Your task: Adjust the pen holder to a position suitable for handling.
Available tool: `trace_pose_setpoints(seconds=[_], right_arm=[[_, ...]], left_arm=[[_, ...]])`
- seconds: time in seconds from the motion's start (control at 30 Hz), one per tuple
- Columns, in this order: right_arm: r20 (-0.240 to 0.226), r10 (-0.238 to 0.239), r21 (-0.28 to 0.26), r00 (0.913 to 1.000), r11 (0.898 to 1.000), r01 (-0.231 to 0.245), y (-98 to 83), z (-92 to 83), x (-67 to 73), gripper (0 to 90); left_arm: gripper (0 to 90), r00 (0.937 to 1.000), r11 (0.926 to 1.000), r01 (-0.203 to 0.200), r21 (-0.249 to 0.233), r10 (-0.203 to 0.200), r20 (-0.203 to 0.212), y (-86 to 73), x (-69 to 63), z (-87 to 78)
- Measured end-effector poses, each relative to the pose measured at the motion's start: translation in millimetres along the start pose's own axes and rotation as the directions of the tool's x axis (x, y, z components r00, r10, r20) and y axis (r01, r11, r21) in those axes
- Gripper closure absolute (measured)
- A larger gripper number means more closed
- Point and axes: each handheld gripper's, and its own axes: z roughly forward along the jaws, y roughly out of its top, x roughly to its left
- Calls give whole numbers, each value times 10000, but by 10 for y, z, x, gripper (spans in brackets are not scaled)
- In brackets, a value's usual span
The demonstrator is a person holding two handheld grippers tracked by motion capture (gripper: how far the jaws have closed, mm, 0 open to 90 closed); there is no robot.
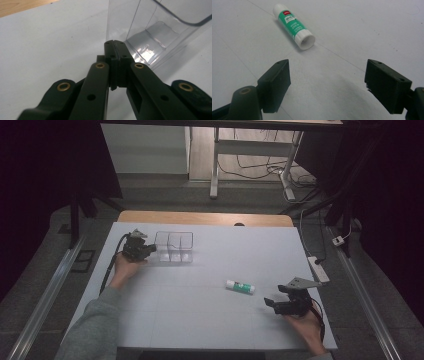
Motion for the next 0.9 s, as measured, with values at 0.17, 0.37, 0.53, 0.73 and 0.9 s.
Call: trace_pose_setpoints(seconds=[0.17, 0.37, 0.53, 0.73, 0.9], right_arm=[[5, 13, 12, 10000, 10000, -13, -1, 3, -3, 204], [24, 7, 34, 10000, 10000, -7, -2, 4, -5, 204], [36, 23, 41, 10000, 10000, -23, -2, 7, -5, 205], [46, 19, 28, 10000, 10000, -19, -2, 5, -7, 205], [43, 26, 32, 10000, 10000, -26, -2, 6, -7, 205]], left_arm=[[888, 9999, 9999, -145, 15, 145, 85, 32, -47, 35], [888, 9996, 9997, -235, 17, 235, 175, 70, -102, 77], [888, 9989, 9992, -401, 38, 400, 242, 108, -165, 107], [888, 9974, 9983, -591, 26, 589, 413, 161, -251, 155], [888, 9955, 9980, -625, 16, 622, 720, 198, -313, 196]])
